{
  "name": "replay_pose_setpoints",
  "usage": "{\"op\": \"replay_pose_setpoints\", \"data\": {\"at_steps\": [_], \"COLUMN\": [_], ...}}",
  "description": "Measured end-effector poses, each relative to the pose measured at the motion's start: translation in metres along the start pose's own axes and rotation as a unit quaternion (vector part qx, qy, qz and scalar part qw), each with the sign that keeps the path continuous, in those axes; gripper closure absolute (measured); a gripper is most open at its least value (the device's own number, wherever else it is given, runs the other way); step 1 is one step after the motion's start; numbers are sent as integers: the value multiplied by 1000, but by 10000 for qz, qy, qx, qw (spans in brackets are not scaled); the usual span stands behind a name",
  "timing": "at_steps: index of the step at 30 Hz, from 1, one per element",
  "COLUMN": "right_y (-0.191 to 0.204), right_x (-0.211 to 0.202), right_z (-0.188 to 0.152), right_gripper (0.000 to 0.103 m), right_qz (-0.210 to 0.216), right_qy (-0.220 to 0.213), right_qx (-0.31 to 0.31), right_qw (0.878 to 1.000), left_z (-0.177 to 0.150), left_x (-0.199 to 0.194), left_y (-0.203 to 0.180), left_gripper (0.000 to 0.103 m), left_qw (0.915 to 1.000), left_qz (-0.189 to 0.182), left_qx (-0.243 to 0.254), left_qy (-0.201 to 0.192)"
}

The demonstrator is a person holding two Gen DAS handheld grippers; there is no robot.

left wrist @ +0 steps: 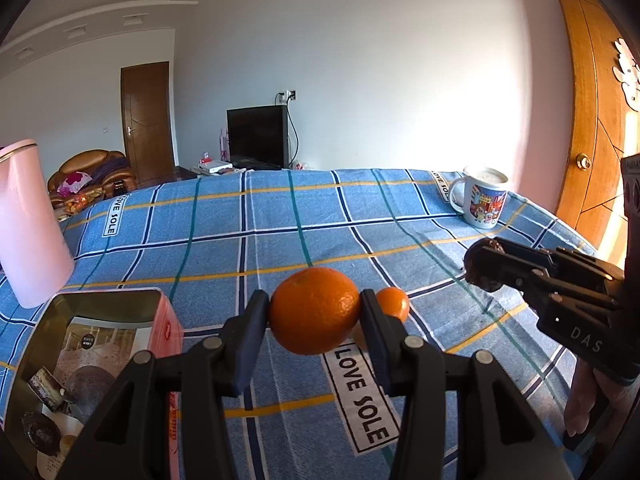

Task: Organize fruits
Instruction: 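Carry the orange over the tin with the left gripper while the right gripper carries the dark fruit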

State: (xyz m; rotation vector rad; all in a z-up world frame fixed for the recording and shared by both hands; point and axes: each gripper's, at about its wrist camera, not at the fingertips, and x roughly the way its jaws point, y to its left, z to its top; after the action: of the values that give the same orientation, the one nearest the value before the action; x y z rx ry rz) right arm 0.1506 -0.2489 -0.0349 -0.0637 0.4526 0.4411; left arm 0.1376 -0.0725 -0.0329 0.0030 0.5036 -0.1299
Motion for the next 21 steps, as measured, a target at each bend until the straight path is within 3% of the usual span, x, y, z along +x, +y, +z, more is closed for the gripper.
{"op": "replay_pose_setpoints", "data": {"at_steps": [21], "right_y": [17], "right_x": [-26], "right_z": [-3], "right_gripper": [78], "right_qz": [122], "right_qy": [-623], "right_qx": [-123], "right_qw": [9979], "left_z": [-8], "left_x": [-27], "left_y": [-3], "left_gripper": [55], "left_qw": [9983], "left_qz": [201], "left_qx": [161], "left_qy": [-524]}}
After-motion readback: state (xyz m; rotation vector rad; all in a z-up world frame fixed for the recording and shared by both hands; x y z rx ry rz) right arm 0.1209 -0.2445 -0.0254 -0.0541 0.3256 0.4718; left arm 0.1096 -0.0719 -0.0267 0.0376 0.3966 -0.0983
